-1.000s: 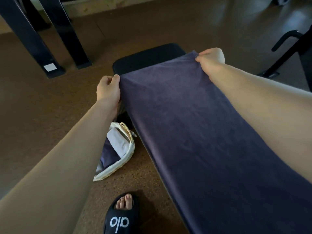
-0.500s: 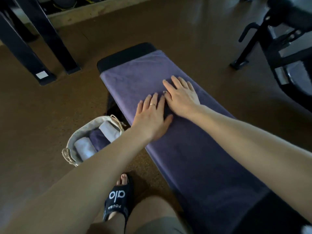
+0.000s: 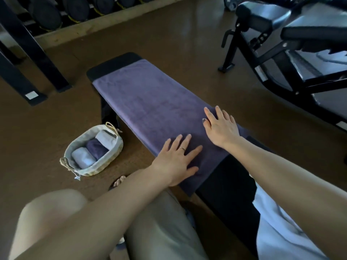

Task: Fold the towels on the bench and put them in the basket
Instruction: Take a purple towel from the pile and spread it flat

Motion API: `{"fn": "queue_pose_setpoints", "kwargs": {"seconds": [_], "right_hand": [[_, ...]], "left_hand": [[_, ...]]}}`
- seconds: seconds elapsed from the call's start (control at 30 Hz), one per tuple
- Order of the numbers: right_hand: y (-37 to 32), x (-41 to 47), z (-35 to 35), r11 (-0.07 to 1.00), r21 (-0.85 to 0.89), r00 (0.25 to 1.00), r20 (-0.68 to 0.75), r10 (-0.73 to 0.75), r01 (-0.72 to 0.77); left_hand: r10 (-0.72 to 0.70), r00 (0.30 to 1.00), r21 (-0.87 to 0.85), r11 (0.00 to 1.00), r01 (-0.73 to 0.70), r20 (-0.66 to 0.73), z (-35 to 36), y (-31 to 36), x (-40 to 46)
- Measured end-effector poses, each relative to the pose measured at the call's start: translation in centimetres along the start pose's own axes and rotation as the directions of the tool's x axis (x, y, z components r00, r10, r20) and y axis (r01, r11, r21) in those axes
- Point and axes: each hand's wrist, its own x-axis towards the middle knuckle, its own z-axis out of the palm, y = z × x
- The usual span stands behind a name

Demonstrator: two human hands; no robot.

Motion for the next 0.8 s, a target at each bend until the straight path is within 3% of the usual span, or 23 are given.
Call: {"fn": "queue_pose_setpoints", "kwargs": {"seconds": [0.1, 0.23, 0.4, 0.5, 0.63, 0.7, 0.77, 0.8], "right_hand": [[1.6, -1.7, -0.4, 0.996, -0.024, 0.996, 0.04, 0.083, -0.082], [2.7, -3.1, -0.9, 0.988, -0.044, 0.985, 0.08, 0.154, -0.151], [3.0, -3.9, -1.2, 0.983, -0.057, 0.982, 0.053, 0.18, -0.177], [2.9, -4.5, -1.0, 0.992, -0.083, 0.992, -0.097, 0.086, -0.095], [3.1, -5.2, 0.5, 0.995, -0.07, 0.996, -0.047, -0.078, 0.075], [3.9, -5.3, 0.9, 0.997, -0.066, 0.999, -0.013, 0.047, -0.048], [4.2, -5.4, 0.4, 0.971, -0.074, 0.974, -0.003, 0.227, -0.227], [3.8, -5.7, 0.0, 0.964, -0.094, 0.968, -0.036, 0.247, -0.249]], "left_hand": [[0.14, 0.99, 0.082, 0.986, -0.142, 0.031, 0.1, 2.1, -0.8], [0.216, 0.972, 0.098, 0.97, -0.224, 0.089, 0.2, 3.9, -1.4], [0.094, 0.992, -0.033, 0.995, -0.092, 0.082, -0.1, 3.5, -1.5], [0.049, 0.998, -0.057, 0.997, -0.047, 0.037, 0.0, 3.4, -1.8], [0.137, 0.991, 0.11, 0.985, -0.136, 0.001, 0.6, 4.3, -2.7], [0.19, 0.982, 0.144, 0.972, -0.187, -0.008, 0.4, 4.2, -2.9], [0.224, 0.973, 0.096, 0.971, -0.219, -0.049, -0.2, 3.7, -2.8], [0.225, 0.97, 0.05, 0.974, -0.221, -0.092, -0.5, 3.4, -2.6]]}}
